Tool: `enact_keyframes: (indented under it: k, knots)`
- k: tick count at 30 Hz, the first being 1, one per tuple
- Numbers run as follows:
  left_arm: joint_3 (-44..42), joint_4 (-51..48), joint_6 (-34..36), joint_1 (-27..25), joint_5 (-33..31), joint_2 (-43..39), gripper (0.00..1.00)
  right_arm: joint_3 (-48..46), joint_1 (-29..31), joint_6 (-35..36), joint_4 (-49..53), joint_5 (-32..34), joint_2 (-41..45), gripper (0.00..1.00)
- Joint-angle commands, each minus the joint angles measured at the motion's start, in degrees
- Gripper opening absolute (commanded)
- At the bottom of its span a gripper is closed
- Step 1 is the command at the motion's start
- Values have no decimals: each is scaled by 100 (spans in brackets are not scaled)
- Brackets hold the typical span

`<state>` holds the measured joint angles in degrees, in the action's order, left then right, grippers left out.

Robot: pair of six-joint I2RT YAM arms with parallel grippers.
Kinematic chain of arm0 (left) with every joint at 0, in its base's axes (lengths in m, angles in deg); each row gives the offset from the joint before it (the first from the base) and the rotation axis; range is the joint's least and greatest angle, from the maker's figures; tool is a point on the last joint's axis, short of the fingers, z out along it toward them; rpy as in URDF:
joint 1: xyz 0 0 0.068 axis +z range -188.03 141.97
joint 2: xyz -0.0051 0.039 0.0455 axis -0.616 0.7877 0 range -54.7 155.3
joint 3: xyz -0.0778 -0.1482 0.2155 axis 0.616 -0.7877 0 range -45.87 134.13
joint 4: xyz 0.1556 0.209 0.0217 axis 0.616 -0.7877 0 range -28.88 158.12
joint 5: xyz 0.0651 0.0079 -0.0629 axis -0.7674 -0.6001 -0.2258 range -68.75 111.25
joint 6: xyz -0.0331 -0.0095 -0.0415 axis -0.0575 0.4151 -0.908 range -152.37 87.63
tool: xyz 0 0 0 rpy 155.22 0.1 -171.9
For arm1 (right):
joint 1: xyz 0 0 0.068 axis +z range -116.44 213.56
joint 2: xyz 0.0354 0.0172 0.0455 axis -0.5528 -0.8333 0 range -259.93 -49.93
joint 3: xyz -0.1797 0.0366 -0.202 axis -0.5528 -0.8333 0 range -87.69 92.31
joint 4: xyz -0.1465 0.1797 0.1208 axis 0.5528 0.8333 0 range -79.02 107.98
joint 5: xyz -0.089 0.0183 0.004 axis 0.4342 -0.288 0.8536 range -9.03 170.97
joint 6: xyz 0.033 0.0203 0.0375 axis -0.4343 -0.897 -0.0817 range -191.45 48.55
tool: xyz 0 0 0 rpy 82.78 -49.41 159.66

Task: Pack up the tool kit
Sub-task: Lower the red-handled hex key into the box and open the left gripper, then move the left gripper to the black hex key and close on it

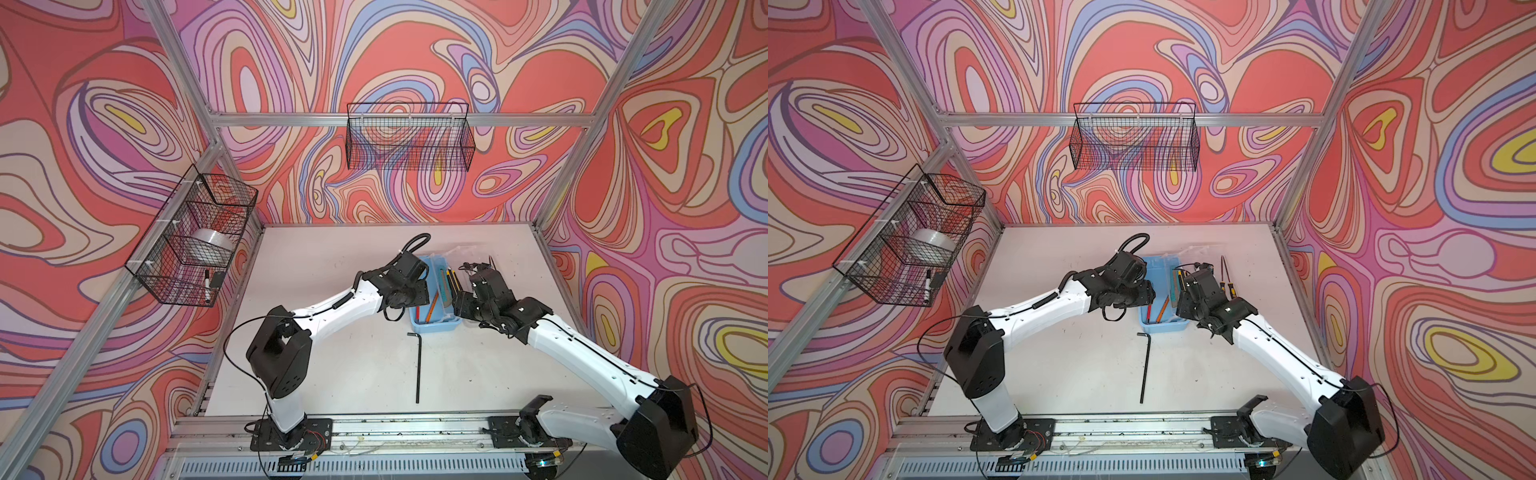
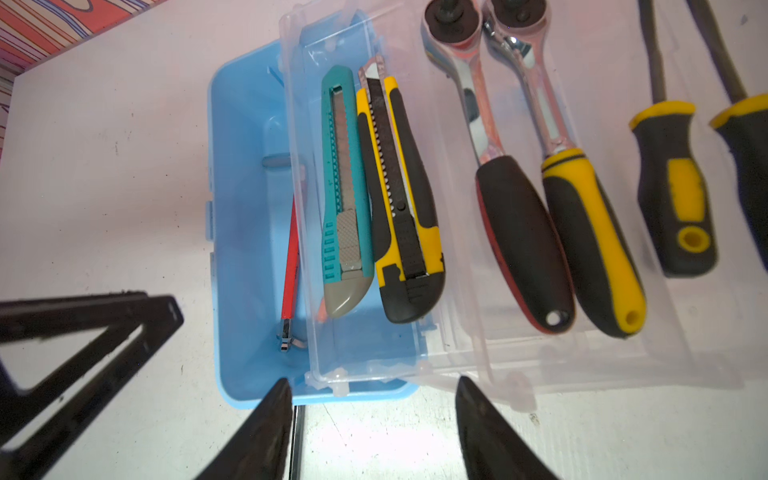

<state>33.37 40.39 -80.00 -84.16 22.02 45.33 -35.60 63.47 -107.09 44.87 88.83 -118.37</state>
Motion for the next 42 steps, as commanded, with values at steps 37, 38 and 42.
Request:
enact_keyframes:
  k: [37, 38, 42]
  knots:
    - [-987, -1025, -1129, -1872, -267, 808, 23, -339, -632, 794, -152, 22, 570, 68]
    - [-984, -1032, -1133, -1872, -281, 832, 22, -323, -667, 826, -158, 5, 586, 69]
    - [-998, -1031, -1194, -1867, -312, 899, 22, -292, -788, 907, -154, -124, 587, 68]
